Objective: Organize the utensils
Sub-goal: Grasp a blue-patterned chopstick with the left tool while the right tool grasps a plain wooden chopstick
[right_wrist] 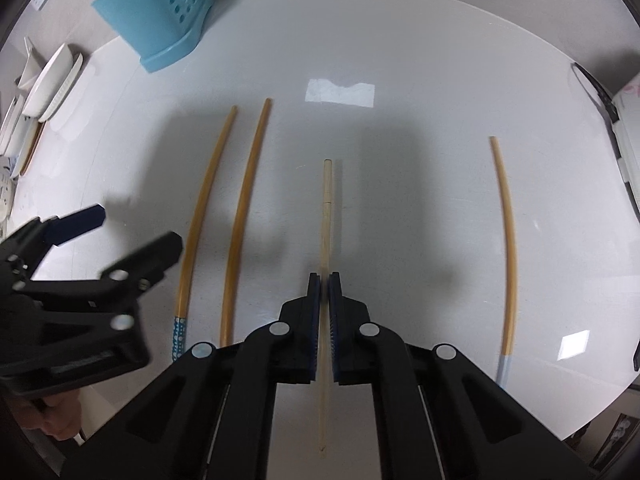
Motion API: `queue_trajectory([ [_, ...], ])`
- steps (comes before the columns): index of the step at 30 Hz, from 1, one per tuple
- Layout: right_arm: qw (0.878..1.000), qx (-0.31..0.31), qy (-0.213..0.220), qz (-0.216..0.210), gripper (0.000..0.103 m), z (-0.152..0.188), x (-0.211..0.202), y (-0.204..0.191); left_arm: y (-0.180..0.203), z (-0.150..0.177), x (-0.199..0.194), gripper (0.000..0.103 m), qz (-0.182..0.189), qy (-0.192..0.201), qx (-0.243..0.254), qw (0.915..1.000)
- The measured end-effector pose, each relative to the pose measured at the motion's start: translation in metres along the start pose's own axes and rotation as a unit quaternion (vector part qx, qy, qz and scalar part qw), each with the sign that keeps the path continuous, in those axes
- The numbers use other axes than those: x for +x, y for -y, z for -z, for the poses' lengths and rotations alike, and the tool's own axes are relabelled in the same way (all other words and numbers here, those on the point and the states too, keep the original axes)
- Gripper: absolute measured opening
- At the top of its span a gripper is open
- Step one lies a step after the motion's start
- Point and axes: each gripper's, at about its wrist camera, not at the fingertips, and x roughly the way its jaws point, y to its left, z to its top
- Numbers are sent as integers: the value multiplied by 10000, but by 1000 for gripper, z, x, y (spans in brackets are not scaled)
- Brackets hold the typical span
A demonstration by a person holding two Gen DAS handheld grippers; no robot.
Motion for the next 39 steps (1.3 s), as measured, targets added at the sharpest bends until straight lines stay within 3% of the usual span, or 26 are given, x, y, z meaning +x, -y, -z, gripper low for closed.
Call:
queue_trajectory([
  [10,9999,89,142,-38,4,4,-15,10,9,-1,16,85,-235,-363,50,9991],
  [16,9998,105,176,-56,4,9,-19,12,14,-3,16,66,-377,-514,60,9980],
  [19,9997,105,191,-70,4,9,-21,12,13,-3,11,38,-391,-546,-33,9977],
  [20,9997,105,193,-73,4,10,-22,13,11,-4,10,21,-391,-570,-115,9975],
  [21,9997,104,198,-78,4,10,-22,12,9,-5,9,10,-357,-604,-182,9974],
  [23,9997,96,202,-86,4,10,-22,12,4,-5,9,7,-286,-646,-310,9970],
  [39,9991,72,394,-125,4,8,-33,5,-19,7,-9,7,-296,-153,-499,9982],
])
